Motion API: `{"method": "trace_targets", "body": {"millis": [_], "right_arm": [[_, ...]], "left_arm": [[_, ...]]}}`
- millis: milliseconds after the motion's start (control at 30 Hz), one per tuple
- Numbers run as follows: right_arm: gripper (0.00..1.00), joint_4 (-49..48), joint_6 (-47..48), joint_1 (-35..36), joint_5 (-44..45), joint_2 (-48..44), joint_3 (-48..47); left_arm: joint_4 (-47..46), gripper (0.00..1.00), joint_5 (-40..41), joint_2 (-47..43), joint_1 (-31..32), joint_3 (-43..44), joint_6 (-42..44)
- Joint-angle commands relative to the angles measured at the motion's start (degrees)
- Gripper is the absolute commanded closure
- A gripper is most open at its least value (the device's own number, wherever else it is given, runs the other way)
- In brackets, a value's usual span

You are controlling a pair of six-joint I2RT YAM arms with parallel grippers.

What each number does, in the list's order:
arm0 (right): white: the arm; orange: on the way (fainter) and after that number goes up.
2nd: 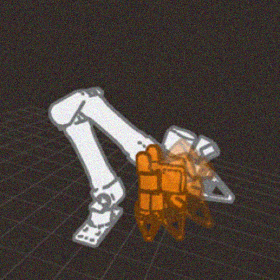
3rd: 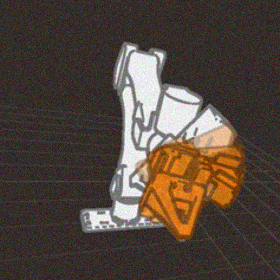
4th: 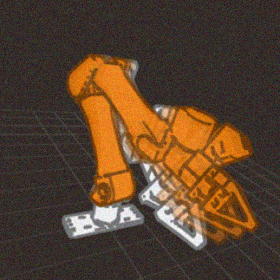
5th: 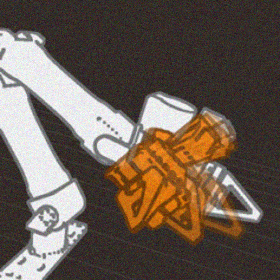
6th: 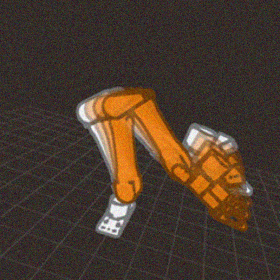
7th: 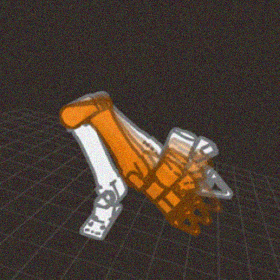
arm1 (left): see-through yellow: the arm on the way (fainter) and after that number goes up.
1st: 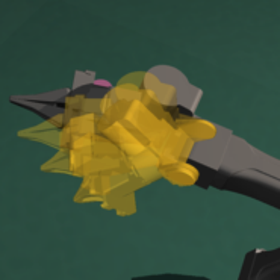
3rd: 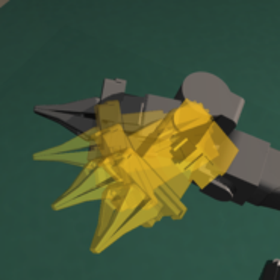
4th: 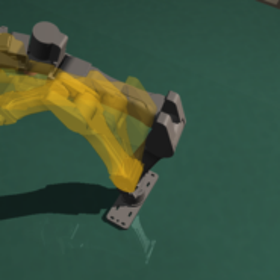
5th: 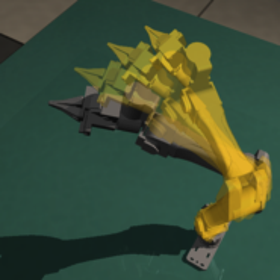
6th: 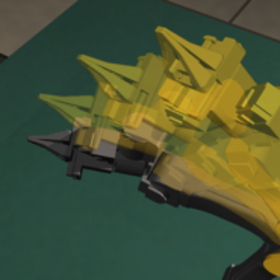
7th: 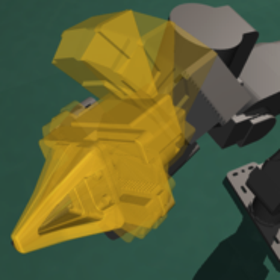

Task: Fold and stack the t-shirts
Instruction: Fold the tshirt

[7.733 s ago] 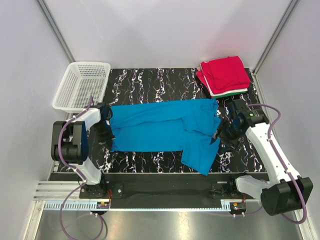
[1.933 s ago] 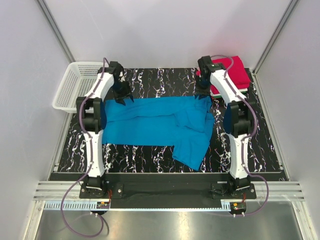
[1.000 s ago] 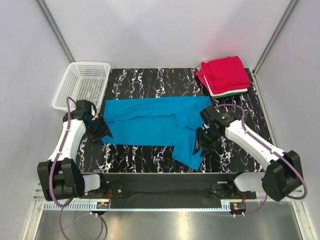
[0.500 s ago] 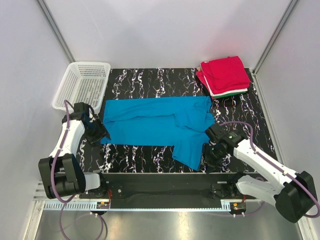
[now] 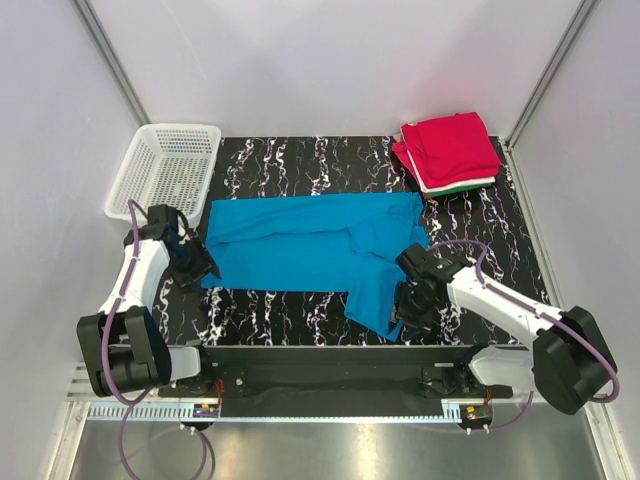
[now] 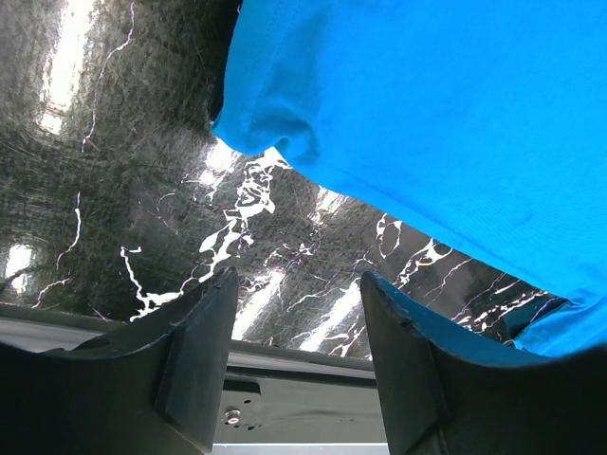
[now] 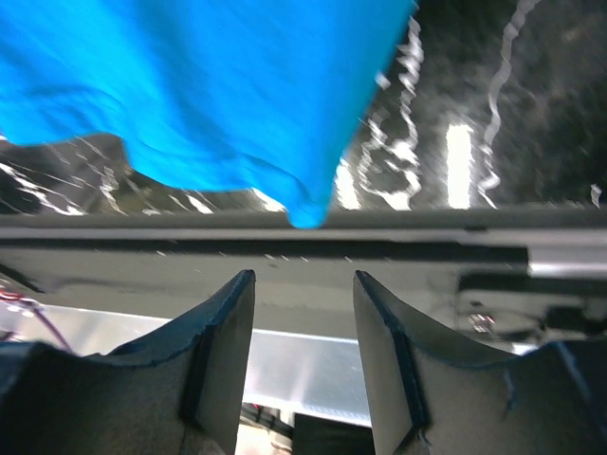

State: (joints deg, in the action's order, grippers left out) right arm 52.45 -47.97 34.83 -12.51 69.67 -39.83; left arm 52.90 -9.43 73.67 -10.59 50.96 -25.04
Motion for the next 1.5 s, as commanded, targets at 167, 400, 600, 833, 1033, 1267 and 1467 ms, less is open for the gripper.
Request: {"method": "trace_targets", "body": {"millis": [167, 400, 600, 833, 1033, 1267, 1467], "right_arm": [[0.46, -6.2, -2.0, 0.6, 2.0, 5.4, -0.2], [0.46, -5.9, -3.0, 0.5, 3.1, 5.1, 0.3], [0.48, -6.0, -3.2, 0.5, 2.8, 6.6, 2.0], [0.5, -6.8, -3.1, 0.5, 3.1, 8.2, 1.4], [0.51, -7.6, -2.5, 0.6, 3.3, 10.9, -0.1], [0.55, -8.1, -2.2, 0.9, 3.1, 13.3, -0.9], [0.7, -8.2, -2.3, 0.9, 3.1, 13.7, -1.2]], "left_arm": [[-0.8, 0.41, -1.0, 0.6, -0.3, 0.6, 0.6], [-0.8, 0.42, -1.2, 1.3, -0.3, 0.7, 0.7], [-0.6, 0.42, -1.3, 2.0, -0.3, 1.0, 0.8], [-0.7, 0.42, -1.2, 2.4, -0.3, 1.2, 0.9], [-0.8, 0.43, -0.9, 2.4, -0.3, 1.1, 1.0], [-0.5, 0.43, -1.6, 2.4, -0.3, 1.7, 0.9], [-0.5, 0.43, -1.5, 2.5, -0.3, 1.5, 0.9]]}}
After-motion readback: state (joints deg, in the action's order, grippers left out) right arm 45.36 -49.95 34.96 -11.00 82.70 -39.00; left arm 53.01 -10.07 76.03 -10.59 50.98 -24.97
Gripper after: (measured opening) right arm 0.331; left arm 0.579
